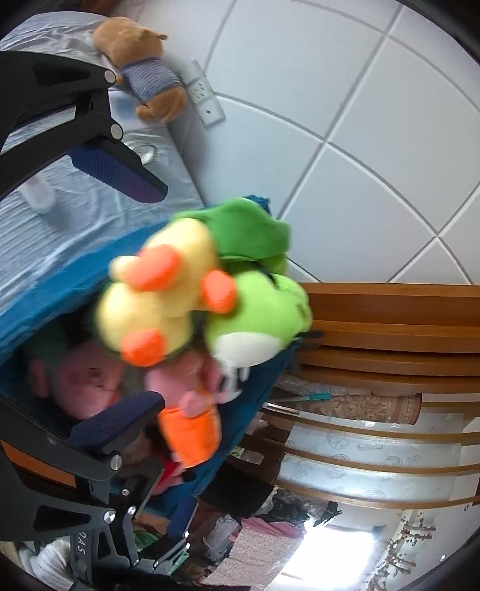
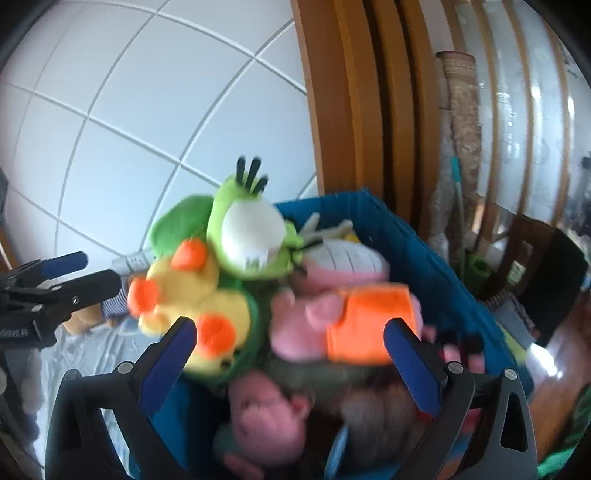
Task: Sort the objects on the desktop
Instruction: 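Lower the frog plush into the blue bin and open both grippers, then withdraw both grippers from the bin back over the bed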
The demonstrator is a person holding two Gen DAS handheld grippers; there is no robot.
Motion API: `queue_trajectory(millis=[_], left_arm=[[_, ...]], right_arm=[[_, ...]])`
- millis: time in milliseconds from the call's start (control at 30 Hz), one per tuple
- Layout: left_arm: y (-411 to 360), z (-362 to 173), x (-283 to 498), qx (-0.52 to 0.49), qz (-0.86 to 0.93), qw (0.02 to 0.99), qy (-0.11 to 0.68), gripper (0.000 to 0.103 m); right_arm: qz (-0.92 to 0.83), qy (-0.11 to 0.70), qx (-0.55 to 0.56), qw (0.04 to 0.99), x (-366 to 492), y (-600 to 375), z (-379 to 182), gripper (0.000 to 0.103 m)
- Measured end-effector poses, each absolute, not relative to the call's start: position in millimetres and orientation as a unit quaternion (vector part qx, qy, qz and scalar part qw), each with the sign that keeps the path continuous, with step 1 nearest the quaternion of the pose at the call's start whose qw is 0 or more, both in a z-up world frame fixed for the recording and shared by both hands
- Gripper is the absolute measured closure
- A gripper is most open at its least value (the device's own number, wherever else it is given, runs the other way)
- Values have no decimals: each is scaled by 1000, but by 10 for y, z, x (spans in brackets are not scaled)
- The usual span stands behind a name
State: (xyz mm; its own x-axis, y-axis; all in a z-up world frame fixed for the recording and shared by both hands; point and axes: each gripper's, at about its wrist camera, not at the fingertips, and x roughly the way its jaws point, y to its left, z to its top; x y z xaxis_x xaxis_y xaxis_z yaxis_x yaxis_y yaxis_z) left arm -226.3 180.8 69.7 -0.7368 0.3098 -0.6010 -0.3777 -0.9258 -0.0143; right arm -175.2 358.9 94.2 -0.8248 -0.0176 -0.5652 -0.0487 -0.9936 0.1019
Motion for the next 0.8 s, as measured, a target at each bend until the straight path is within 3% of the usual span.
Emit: queue_trajectory(millis=[367, 800], left_arm=[[1655, 466, -1280, -272, 950, 149, 24, 0], [1618, 192, -814, -277, 958, 66, 22, 0]], right_arm=[[957, 53, -284, 14, -889, 3408, 712, 0], [957, 12, -287, -40, -709, 3272, 431, 0]])
